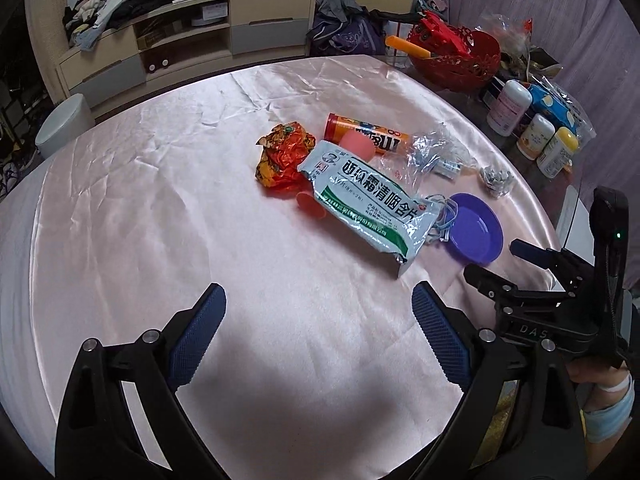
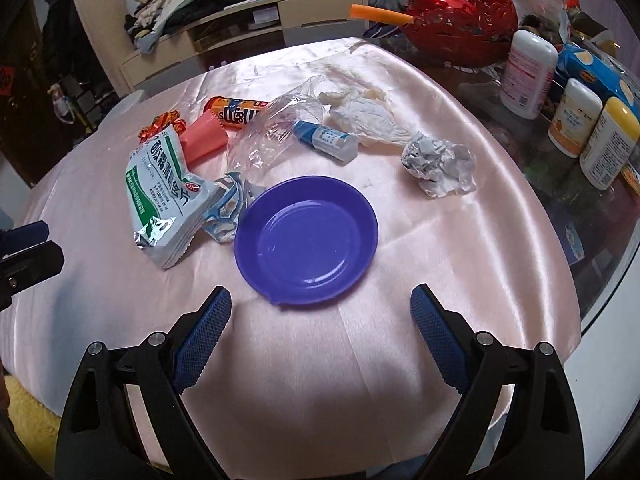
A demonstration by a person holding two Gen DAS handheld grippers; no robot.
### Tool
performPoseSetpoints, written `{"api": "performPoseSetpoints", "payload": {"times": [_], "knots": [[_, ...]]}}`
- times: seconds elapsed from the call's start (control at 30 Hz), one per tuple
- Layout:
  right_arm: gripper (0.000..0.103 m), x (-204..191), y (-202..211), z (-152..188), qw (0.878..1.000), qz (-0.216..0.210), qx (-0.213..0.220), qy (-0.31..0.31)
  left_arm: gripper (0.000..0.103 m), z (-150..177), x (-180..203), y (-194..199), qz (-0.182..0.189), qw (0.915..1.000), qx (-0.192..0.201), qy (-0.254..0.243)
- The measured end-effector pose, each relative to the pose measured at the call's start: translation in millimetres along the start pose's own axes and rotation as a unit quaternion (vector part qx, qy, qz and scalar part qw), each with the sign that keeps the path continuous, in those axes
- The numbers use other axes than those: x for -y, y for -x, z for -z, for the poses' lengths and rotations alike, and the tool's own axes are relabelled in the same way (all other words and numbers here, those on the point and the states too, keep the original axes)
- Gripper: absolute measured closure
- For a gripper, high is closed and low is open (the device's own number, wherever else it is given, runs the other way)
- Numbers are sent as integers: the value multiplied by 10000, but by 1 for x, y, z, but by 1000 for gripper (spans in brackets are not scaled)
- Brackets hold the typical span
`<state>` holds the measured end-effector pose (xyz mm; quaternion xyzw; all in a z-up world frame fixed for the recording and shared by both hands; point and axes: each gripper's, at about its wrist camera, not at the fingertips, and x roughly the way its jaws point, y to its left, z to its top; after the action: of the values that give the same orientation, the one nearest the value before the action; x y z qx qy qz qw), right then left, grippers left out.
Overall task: Collect trash
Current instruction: 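Grasp the purple plate with the right tool while the left tool grasps the white-green medicine packet, then carry the plate and packet to the black bin and open both tools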
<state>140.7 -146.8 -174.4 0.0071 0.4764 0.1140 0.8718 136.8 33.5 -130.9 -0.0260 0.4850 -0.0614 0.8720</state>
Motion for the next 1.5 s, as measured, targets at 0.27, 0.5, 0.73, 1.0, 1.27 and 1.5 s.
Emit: {"api": "performPoseSetpoints", "payload": {"times": [0.27, 0.5, 0.73, 1.0, 1.27, 1.5], "knots": [[11, -4, -12, -17, 9996, 154, 139, 186, 17, -22, 4, -33, 152, 9998, -128, 86], [26, 3, -9, -18, 9994, 103, 260, 209, 31, -34, 8, -58, 336, 9990, -260, 136], [26, 26, 5, -4, 9996, 117, 244, -119, 63, -38, 15, -72, 648, 9971, -354, 179], [26, 35, 15, 6, 9993, 85, 222, -274, 96, -37, 20, -56, 613, 9980, -149, 48], [26, 27, 47, 9, 9985, 75, 478, -242, 102, -30, 13, -10, 518, 9982, 261, 138], [26, 15, 89, 15, 9970, 62, 755, -160, 102, -12, 16, 41, 476, 9972, 579, 58]]}}
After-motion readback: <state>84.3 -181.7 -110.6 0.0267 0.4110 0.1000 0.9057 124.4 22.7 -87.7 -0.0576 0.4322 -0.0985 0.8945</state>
